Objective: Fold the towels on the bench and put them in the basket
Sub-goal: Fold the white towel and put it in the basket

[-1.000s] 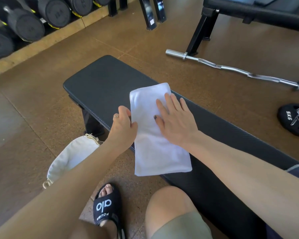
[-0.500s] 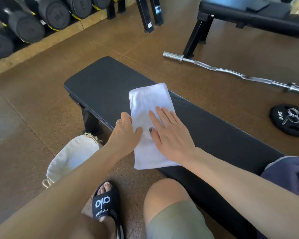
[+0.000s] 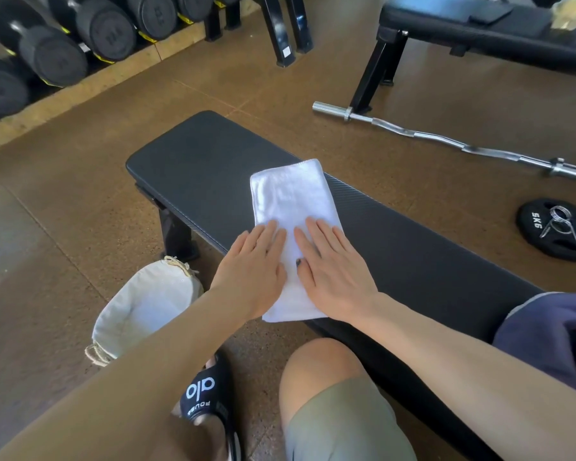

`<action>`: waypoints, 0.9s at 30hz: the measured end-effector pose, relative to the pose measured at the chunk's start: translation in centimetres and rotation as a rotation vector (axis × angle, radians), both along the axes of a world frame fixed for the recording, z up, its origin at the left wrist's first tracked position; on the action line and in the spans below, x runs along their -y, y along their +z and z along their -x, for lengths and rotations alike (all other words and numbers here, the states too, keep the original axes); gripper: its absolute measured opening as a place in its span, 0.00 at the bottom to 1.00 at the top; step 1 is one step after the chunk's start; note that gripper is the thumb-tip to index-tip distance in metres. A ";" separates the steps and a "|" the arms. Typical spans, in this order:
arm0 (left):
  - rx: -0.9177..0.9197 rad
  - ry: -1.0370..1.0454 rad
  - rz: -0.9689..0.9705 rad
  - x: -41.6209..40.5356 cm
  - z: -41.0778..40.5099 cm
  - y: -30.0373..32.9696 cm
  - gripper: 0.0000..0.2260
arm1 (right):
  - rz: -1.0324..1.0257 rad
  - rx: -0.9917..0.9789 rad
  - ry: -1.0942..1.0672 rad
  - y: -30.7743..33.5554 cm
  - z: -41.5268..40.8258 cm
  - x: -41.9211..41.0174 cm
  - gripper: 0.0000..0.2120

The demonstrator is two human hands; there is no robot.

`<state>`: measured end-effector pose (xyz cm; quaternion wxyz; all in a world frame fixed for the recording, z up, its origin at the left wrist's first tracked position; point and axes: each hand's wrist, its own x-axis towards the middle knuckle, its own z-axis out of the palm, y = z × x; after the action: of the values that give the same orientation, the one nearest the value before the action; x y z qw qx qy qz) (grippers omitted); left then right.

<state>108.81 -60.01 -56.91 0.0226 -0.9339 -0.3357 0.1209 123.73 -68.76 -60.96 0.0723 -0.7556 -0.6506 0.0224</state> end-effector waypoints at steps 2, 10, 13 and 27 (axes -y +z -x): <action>-0.039 0.036 0.063 -0.3 -0.2 0.1 0.27 | -0.015 -0.034 -0.020 0.4 -0.1 -0.7 0.30; 0.097 0.127 -0.031 -7.6 -5.7 -0.3 0.27 | -0.051 -0.052 -0.106 2.2 -3.1 -8.8 0.35; 0.132 0.201 0.068 -9.1 -6.1 -2.3 0.30 | -0.021 -0.040 -0.116 0.5 -4.4 -10.2 0.32; 0.141 0.157 0.004 -10.2 -4.6 -3.2 0.30 | 0.001 -0.047 -0.117 0.3 -6.7 -9.9 0.29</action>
<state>113.44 -49.85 -60.07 -0.0126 -0.9109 -0.4085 0.0568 130.40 -58.90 -60.67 0.0883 -0.7917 -0.6034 0.0362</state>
